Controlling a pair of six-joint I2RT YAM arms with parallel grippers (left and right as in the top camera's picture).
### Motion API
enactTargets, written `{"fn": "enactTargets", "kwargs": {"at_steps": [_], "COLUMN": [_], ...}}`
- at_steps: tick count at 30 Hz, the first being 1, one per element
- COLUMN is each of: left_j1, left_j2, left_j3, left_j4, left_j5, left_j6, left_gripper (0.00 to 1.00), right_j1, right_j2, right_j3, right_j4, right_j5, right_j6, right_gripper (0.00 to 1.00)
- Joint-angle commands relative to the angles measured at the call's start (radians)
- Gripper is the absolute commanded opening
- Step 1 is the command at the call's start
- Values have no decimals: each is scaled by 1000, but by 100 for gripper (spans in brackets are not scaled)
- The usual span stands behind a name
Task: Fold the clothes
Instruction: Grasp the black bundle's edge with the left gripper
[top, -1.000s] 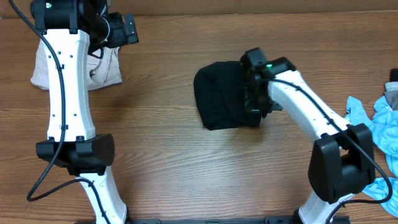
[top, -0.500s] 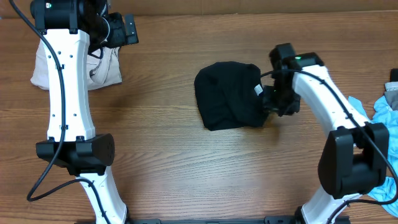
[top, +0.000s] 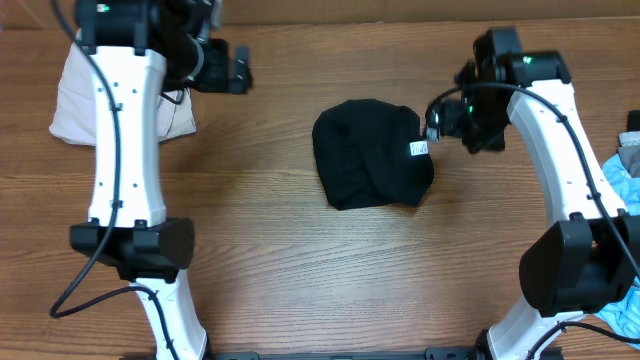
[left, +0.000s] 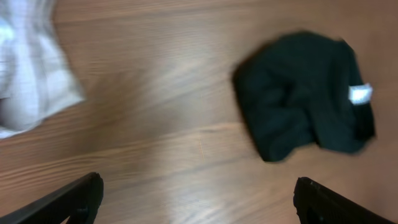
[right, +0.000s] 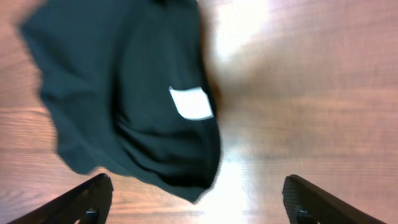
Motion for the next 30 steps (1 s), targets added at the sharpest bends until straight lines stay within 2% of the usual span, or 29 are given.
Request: {"fn": "enactTargets", "kwargs": {"at_steps": [1, 5, 10, 14, 22, 25, 30], "left_j1": [-78, -180, -316, -393, -447, -455, -459], "left_j2": [21, 21, 21, 21, 21, 21, 21], "left_j3": [-57, -188, -419, -592, -760, -821, -919], "left_j4": [-8, 37, 196, 337, 482, 549, 666], "left_j5": [98, 107, 104, 89, -51, -103, -105], "left_j6": [73, 79, 79, 56, 6, 6, 8], "left_gripper": [100, 100, 100, 95, 72, 73, 75], "right_j1": [-2, -62, -140, -166, -168, -168, -168], "right_j2": [-8, -8, -8, -8, -8, -8, -8], "right_j3": [47, 47, 46, 46, 45, 43, 42], "right_j4": [26, 55, 58, 55, 56, 56, 55], "right_j5": [-11, -27, -35, -34, -34, -34, -34], "right_j6": [-16, -9, -9, -10, -10, -10, -10], "right_gripper": [94, 97, 98, 98, 98, 98, 98]}}
